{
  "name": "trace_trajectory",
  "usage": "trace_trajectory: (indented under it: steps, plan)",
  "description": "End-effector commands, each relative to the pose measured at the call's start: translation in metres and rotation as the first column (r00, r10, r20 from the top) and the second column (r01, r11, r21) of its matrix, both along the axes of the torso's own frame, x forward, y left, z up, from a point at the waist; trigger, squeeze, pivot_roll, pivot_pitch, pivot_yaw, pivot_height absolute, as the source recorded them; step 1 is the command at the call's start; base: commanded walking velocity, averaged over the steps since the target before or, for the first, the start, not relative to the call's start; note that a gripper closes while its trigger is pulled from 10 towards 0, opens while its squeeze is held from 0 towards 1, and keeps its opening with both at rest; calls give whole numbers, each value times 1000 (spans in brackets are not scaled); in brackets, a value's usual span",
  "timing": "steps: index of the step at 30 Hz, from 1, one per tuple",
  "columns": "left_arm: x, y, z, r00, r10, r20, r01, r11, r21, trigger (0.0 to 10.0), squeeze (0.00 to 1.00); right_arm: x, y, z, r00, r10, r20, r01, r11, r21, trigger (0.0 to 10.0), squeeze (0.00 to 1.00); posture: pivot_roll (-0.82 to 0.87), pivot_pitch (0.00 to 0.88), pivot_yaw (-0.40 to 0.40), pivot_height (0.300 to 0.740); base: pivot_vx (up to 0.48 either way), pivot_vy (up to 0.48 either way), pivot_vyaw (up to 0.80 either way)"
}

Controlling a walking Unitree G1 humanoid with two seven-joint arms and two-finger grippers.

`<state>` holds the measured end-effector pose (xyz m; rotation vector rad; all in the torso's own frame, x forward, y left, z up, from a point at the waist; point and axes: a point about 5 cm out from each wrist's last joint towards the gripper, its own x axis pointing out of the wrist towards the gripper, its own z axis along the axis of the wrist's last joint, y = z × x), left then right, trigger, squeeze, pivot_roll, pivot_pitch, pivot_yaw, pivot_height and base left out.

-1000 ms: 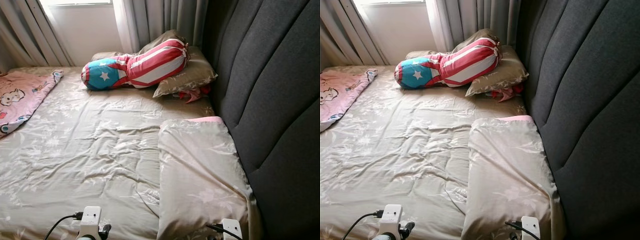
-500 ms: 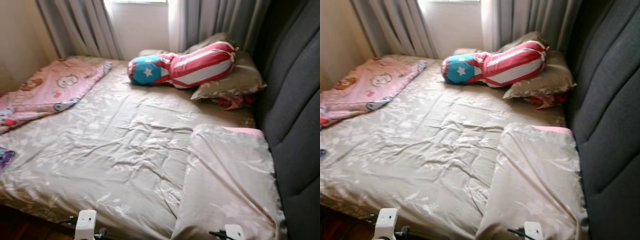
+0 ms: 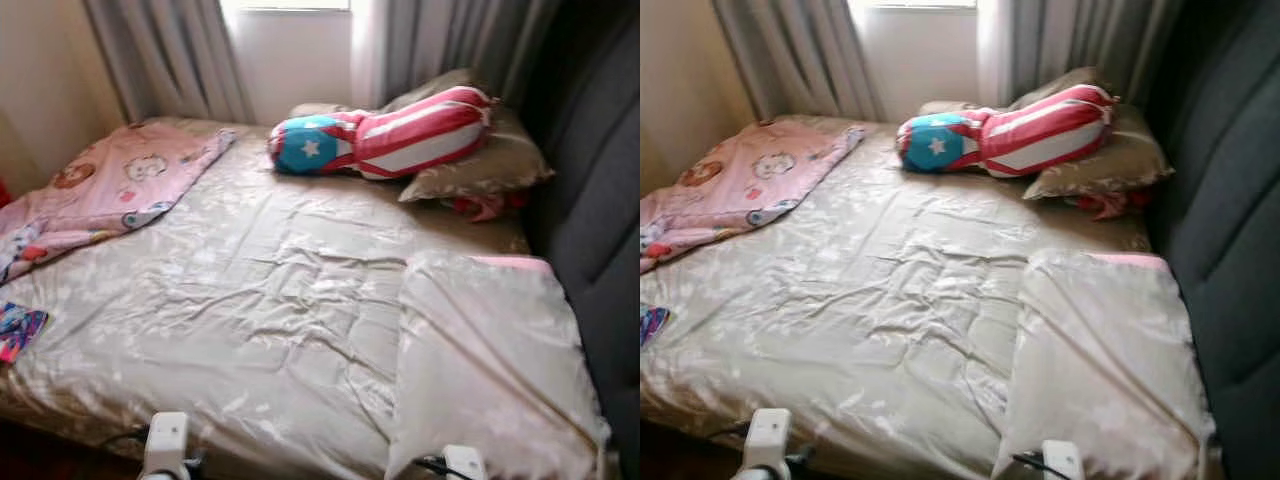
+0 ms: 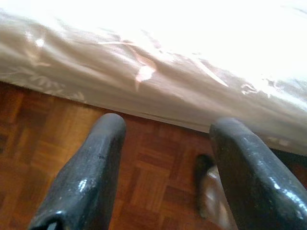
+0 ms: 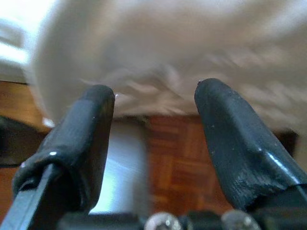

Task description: Clean up the room

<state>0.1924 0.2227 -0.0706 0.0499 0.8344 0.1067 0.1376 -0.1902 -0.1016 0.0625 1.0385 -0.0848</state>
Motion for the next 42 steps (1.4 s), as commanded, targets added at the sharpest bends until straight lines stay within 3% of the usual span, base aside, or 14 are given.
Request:
trace_trajectory:
  steps: [1,42]
  plan:
    - [-1,9,2,1000,6,-4,-5,1000,26,10000,0,5,7,1,1000,0,12,-1,1000,22,10000,0,19,0,-8,740,0,480,0]
    - [1,7,2,1000,4,3,-4,1000,22,10000,0,-2,3,-1,1000,29,4,-29,999,17,10000,0,27,0,-8,740,0,480,0]
